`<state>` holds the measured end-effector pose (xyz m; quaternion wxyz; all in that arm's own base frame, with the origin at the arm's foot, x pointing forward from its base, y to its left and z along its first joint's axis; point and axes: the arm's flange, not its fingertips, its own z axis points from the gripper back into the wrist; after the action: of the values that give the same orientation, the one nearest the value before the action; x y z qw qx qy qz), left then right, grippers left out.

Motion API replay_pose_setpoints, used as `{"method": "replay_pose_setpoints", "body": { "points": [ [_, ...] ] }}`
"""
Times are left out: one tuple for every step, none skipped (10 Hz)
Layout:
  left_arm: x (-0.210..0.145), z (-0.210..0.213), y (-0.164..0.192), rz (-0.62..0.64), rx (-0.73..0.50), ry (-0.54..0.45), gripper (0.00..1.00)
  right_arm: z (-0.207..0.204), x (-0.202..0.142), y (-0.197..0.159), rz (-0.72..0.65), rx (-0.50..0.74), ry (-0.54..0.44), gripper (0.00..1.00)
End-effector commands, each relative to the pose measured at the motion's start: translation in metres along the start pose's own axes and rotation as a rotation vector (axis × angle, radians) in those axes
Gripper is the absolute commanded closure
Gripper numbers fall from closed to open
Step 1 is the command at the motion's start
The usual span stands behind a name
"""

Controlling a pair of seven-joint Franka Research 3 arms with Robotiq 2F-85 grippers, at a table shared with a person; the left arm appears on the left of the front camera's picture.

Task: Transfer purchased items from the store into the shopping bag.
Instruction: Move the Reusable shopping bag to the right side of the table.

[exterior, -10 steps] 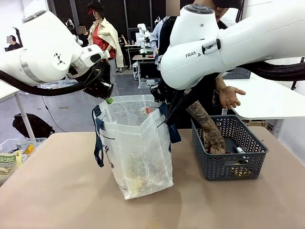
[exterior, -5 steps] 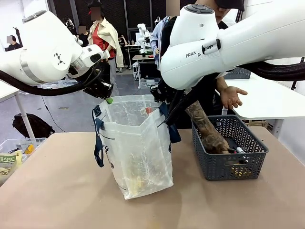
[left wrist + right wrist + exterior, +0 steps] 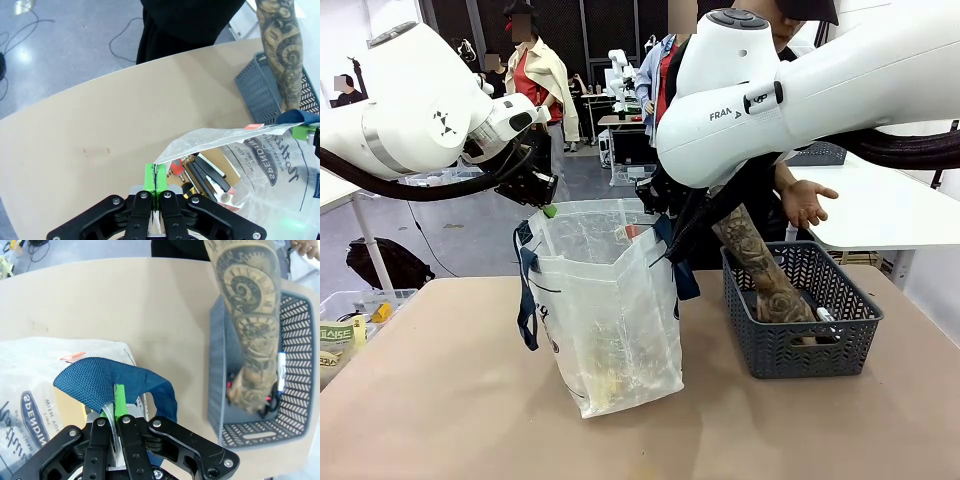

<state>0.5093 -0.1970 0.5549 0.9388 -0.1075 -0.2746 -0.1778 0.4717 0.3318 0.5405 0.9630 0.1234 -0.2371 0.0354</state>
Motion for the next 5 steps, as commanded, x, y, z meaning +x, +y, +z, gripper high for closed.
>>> {"method": "replay_pose_setpoints", "body": {
  "points": [
    [0.0010, 0.0032, 0.0037, 0.013, 0.012, -0.006, 1.00, 0.0016, 0.0007, -0.0019, -0.003, -0.004, -0.001, 1.00],
    [0.0010, 0.0032, 0.0037, 0.013, 0.012, -0.006, 1.00, 0.0016, 0.0007, -0.0019, -0.003, -0.004, -0.001, 1.00],
    [0.0010, 0.0032, 0.0037, 0.013, 0.012, -0.006, 1.00, 0.0016, 0.0007, -0.0019, -0.003, -0.004, -0.001, 1.00],
    [0.0010, 0.0032, 0.0037, 0.013, 0.012, -0.006, 1.00, 0.0016, 0.0007, -0.0019, -0.003, -0.004, -0.001, 1.00],
    [0.0010, 0.0032, 0.0037, 0.013, 0.012, -0.006, 1.00, 0.0016, 0.0007, -0.0019, -0.003, -0.004, -0.001, 1.00]
  ]
}}
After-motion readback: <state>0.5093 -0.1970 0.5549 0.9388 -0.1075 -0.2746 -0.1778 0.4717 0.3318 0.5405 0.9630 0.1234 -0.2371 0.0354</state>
